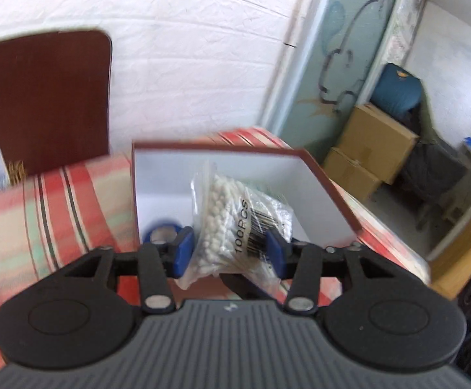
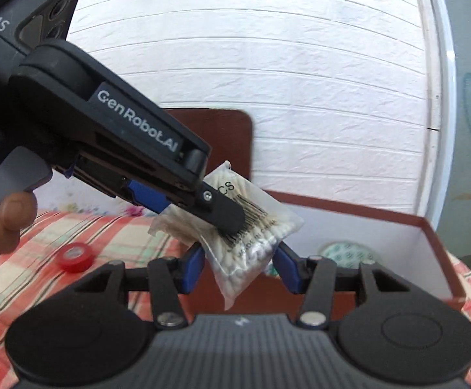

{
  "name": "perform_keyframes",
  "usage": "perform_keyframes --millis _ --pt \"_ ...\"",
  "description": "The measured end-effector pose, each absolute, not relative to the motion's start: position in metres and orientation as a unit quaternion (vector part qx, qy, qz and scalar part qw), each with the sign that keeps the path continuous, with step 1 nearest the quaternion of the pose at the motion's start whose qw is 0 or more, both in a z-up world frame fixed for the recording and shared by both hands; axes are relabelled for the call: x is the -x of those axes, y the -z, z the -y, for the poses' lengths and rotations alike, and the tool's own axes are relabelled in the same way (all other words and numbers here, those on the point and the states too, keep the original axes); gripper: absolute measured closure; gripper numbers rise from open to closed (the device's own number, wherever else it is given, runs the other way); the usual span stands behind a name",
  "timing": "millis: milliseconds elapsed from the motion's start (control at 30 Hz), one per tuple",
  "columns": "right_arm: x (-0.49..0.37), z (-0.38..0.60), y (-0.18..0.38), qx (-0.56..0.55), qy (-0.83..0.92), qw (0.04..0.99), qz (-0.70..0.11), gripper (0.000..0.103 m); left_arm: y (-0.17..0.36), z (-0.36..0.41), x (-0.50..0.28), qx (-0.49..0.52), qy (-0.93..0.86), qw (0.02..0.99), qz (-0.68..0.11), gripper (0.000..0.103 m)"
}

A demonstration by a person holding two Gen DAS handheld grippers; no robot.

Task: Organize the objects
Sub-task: 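Lower the cotton swab bag into the brown box and release, then withdraw the left gripper from the box toward the red tape roll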

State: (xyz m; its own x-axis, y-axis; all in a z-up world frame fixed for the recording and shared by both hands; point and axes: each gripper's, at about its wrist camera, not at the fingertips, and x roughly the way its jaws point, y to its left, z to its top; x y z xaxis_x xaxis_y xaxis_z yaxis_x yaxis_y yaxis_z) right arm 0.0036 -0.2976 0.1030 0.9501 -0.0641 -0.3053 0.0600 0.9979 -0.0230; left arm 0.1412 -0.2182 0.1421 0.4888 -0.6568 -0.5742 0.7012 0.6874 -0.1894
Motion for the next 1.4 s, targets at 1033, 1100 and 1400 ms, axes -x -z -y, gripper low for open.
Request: perform_keyframes --millis 1033,1100,1400 --pt "0.02 0.317 -0.047 -0.096 0.106 0.96 -0.241 0.023 -0.067 0.157 -0.087 -0.097 0.227 0.896 -0.369 0.041" --pt "0.023 0.314 -0.041 -0.109 0.095 0.956 -0.256 0.023 -0.061 0.149 -0.086 -0.1 0.212 0.896 -0.377 0.041" --pt "0.02 0.309 -0.024 -0.134 0.089 0.94 -0.302 0.023 -0.045 0.122 -0.085 -0.102 0.168 0.899 -0.391 0.039"
